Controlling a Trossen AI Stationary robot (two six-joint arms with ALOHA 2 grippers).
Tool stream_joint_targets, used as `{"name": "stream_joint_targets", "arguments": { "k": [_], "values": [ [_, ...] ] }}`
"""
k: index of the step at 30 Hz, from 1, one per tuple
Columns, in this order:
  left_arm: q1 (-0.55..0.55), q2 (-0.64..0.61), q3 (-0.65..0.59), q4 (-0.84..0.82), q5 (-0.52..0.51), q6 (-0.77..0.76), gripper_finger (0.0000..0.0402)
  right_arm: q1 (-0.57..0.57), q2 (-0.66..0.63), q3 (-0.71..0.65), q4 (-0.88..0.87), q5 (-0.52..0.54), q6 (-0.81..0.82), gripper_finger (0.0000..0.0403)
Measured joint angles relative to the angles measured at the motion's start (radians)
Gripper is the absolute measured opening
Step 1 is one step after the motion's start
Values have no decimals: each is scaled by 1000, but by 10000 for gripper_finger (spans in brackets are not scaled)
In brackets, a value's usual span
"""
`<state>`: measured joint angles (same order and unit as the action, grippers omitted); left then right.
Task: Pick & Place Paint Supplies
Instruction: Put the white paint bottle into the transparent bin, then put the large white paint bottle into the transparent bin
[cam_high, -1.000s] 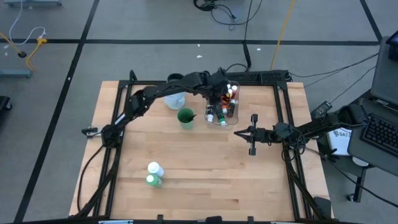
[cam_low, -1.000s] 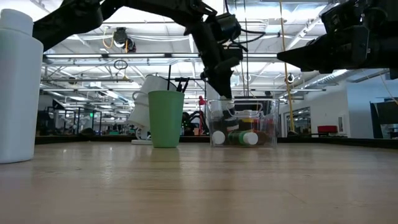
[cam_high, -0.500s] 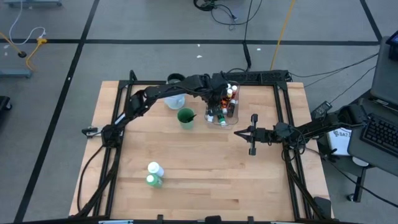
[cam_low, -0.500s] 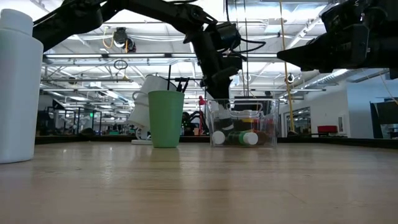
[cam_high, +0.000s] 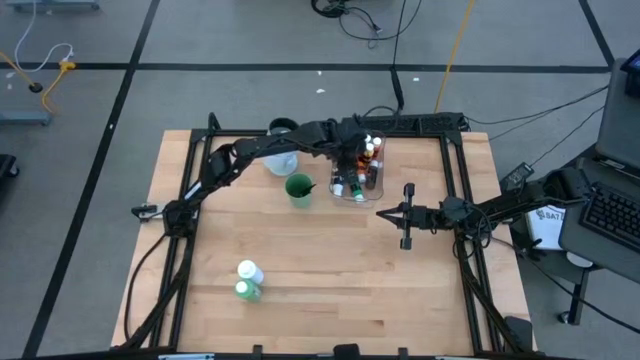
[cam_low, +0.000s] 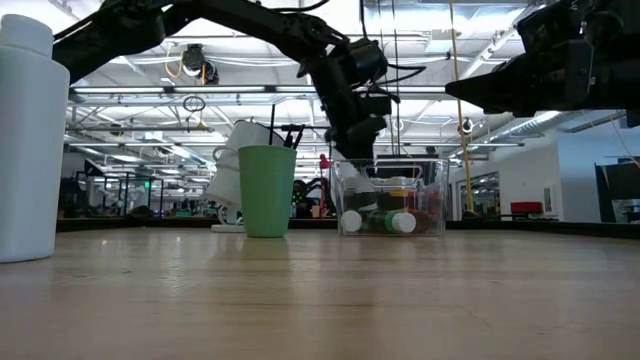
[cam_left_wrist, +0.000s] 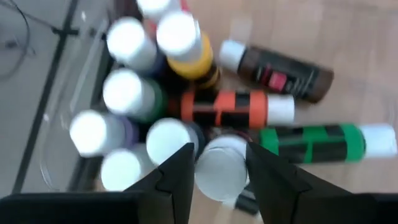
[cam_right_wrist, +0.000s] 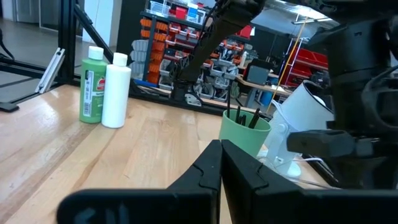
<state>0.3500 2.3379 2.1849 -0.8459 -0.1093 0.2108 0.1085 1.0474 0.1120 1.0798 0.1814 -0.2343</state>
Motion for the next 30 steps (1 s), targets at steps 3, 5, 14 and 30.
{"name": "stream_joint_targets", "arguments": {
  "k": [3, 5, 14, 30],
  "values": [
    [-8, -1, 0, 70, -1, 22, 144, 0, 0, 0, 0, 0, -13, 2],
    [-13, -2, 0, 88, 0, 22, 145, 0, 0, 0, 0, 0, -14, 2],
    [-42, -52, 24, -62, -17, -17, 147, 0, 0, 0, -12, 0, -14, 2],
    [-323, -736, -6, -688, -337, -449, 135, 0, 0, 0, -14, 0, 23, 2]
  ]
}}
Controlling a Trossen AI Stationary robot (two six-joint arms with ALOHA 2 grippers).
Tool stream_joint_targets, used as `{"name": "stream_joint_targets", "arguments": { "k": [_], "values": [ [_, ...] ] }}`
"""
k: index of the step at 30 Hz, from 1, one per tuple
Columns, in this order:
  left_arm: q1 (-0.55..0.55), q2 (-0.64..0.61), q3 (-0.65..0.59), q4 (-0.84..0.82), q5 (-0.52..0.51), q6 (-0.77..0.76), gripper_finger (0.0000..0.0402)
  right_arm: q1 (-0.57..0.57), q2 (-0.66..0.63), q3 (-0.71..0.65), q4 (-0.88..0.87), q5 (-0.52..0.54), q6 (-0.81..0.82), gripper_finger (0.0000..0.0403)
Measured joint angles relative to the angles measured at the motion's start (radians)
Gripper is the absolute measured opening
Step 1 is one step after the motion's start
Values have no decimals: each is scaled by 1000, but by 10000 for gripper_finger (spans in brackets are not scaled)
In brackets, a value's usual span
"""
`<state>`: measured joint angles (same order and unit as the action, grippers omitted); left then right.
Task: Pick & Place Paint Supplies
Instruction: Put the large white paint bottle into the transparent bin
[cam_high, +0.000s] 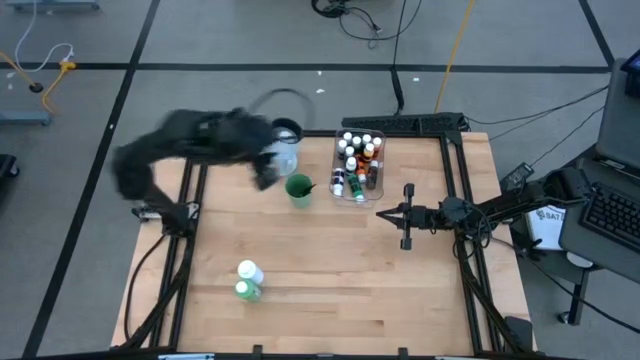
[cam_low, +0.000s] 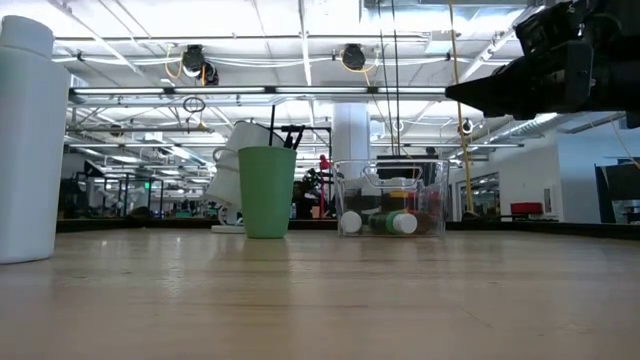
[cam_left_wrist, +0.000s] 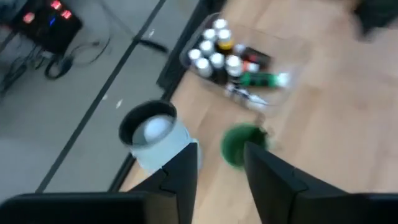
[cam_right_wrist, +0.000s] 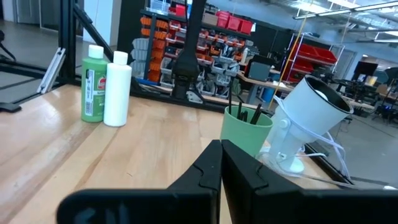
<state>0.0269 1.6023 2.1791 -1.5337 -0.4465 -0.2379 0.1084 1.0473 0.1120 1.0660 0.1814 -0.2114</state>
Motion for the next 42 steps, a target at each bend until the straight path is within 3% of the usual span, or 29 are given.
{"name": "stream_joint_targets", "arguments": {
  "k": [4, 7, 12, 14, 18, 23, 27, 30, 40, 42],
  "values": [
    [-138, -204, -222, 76, -52, -49, 73, 0, 0, 0, -1, 0, 14, 2],
    [-223, -343, -442, 263, -148, -86, 15, 0, 0, 0, -7, 0, 16, 2],
    [-326, -565, -828, 595, -237, -56, 14, 0, 0, 0, -8, 0, 16, 2],
    [-332, -643, -1022, 798, -200, -23, 6, 0, 0, 0, -9, 0, 16, 2],
    [-301, -719, -1348, 1155, -11, -6, 6, 0, 0, 0, -9, 0, 16, 2],
    [-313, -762, -1589, 1474, -20, 28, 3, 0, 0, 0, -9, 0, 16, 2],
    [-333, -762, -1706, 1614, -25, 34, 4, 0, 0, 0, -5, 0, 15, 2],
    [-349, -760, -1750, 1618, -24, 15, 3, 0, 0, 0, -2, 0, 12, 2],
    [-452, -761, -1744, 1612, -23, 52, 10, 0, 0, 0, -9, 1, 25, 2],
    [-464, -759, -1734, 1588, 25, 48, 10, 0, 0, 0, -9, 0, 27, 2]
  ]
}}
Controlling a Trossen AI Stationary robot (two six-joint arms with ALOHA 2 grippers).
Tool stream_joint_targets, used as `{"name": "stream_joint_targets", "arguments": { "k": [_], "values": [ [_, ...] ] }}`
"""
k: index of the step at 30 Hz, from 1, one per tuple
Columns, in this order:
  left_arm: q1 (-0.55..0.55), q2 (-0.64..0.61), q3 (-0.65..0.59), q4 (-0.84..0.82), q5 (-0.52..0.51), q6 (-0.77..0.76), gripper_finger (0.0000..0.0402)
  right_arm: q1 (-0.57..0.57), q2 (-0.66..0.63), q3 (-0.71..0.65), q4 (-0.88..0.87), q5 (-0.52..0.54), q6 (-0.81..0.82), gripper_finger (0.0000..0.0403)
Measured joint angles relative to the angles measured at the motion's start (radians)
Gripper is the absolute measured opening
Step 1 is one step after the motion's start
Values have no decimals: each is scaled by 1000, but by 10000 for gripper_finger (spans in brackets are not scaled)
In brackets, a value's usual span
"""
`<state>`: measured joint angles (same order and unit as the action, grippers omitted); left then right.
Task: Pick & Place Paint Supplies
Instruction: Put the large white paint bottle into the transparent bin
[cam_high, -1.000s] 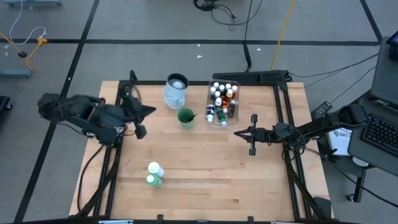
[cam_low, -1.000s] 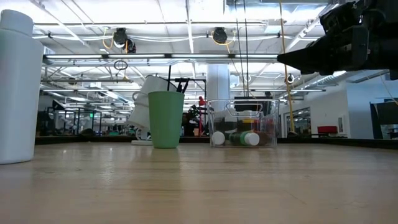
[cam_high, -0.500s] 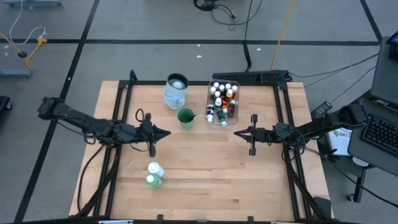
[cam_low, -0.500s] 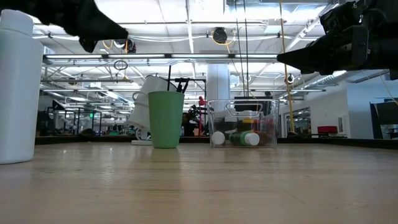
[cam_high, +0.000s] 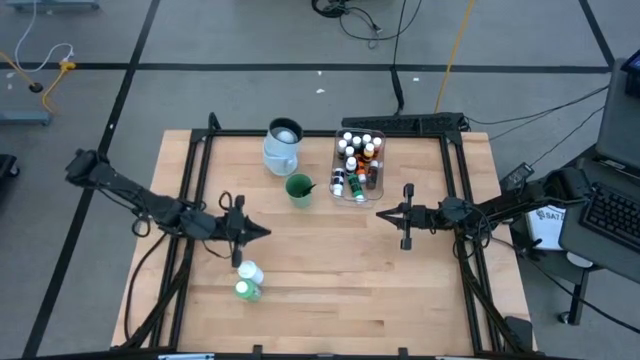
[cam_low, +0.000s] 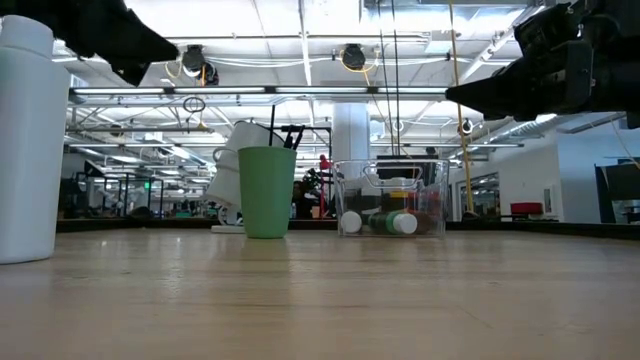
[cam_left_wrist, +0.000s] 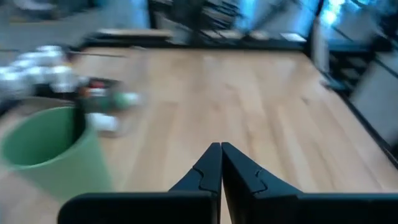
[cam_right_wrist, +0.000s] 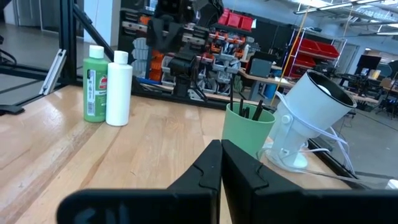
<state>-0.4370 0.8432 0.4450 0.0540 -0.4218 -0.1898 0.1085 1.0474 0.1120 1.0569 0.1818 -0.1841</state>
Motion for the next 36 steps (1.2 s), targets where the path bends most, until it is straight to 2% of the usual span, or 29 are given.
{"name": "stream_joint_targets", "arguments": {
  "k": [3, 6, 10, 13, 17, 22, 27, 31, 36],
  "values": [
    [-17, 2, 38, -69, 55, 38, 3, 0, 0, 0, 0, 0, 10, 2],
    [-36, 1, 110, -144, 6, 27, 7, 0, 0, 0, -4, 0, 15, 2],
    [-61, 25, 271, -323, -5, -23, 19, 0, 0, 0, -4, 0, 15, 2],
    [-80, 66, 419, -541, -6, -79, 20, 0, 0, 0, -4, 0, 15, 2],
    [-83, 160, 612, -810, -23, -183, 21, 0, 0, 0, -3, 0, 10, 2],
    [-84, 342, 779, -1029, -17, -287, 21, 0, 0, 0, -3, 0, 14, 2],
    [-105, 525, 873, -1198, 118, -299, 24, 0, 0, 0, -4, 0, 38, 2],
    [-124, 632, 922, -1256, 196, -317, 56, 0, 0, 0, -9, 0, 41, 2],
    [-126, 686, 986, -1344, 243, -341, 134, 0, 0, 0, -8, 1, 41, 2]
  ]
}}
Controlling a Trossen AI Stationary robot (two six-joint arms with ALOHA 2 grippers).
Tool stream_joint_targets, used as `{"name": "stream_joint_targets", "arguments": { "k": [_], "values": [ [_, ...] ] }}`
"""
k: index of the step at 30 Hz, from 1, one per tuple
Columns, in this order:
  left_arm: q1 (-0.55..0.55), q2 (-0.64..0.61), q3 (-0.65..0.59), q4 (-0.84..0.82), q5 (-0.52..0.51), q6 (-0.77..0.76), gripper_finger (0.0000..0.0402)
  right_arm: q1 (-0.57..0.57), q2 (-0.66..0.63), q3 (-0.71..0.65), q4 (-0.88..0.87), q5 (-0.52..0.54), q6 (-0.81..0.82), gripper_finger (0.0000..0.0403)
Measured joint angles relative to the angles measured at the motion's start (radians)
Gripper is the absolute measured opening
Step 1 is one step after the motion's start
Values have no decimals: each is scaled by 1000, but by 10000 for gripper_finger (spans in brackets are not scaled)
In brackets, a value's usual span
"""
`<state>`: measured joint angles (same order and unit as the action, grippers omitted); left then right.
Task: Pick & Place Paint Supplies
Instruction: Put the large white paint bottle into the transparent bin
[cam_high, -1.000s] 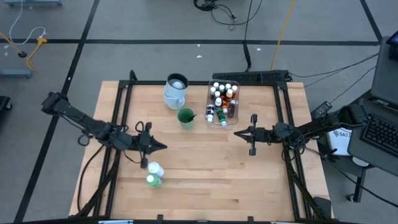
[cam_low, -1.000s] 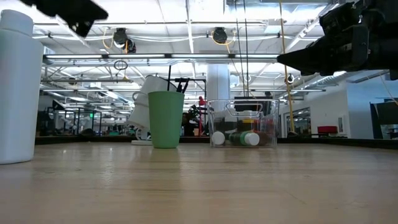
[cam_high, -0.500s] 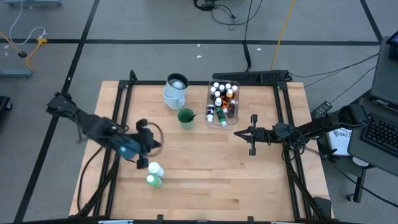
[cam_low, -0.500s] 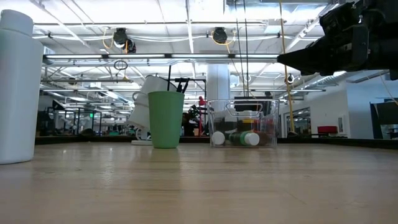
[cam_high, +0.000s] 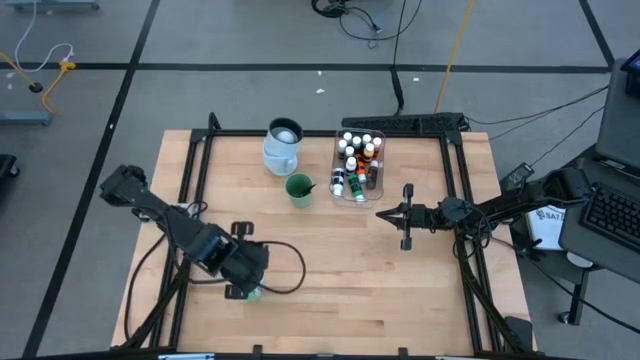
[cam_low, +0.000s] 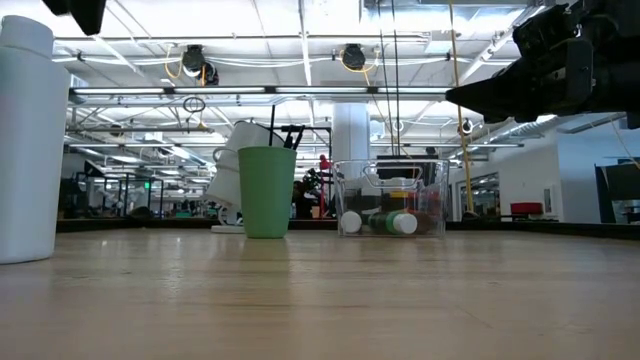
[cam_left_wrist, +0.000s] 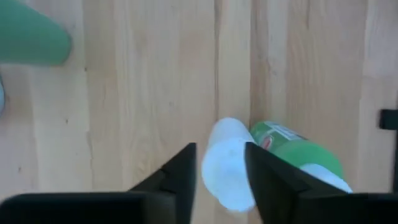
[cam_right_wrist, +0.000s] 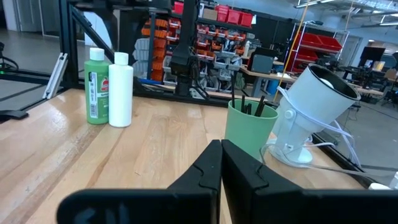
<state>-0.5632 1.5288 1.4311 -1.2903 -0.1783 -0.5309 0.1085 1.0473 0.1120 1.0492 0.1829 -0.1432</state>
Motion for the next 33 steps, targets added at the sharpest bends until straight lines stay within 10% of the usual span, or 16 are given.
{"name": "stream_joint_targets", "arguments": {
  "k": [12, 33],
  "values": [
    [17, -51, 19, -74, 49, -223, 304, -1, 0, 0, 28, 2, -64, 2],
    [8, -54, -86, -29, 119, -366, 300, 0, 0, 0, 57, -1, -106, 2]
  ]
}}
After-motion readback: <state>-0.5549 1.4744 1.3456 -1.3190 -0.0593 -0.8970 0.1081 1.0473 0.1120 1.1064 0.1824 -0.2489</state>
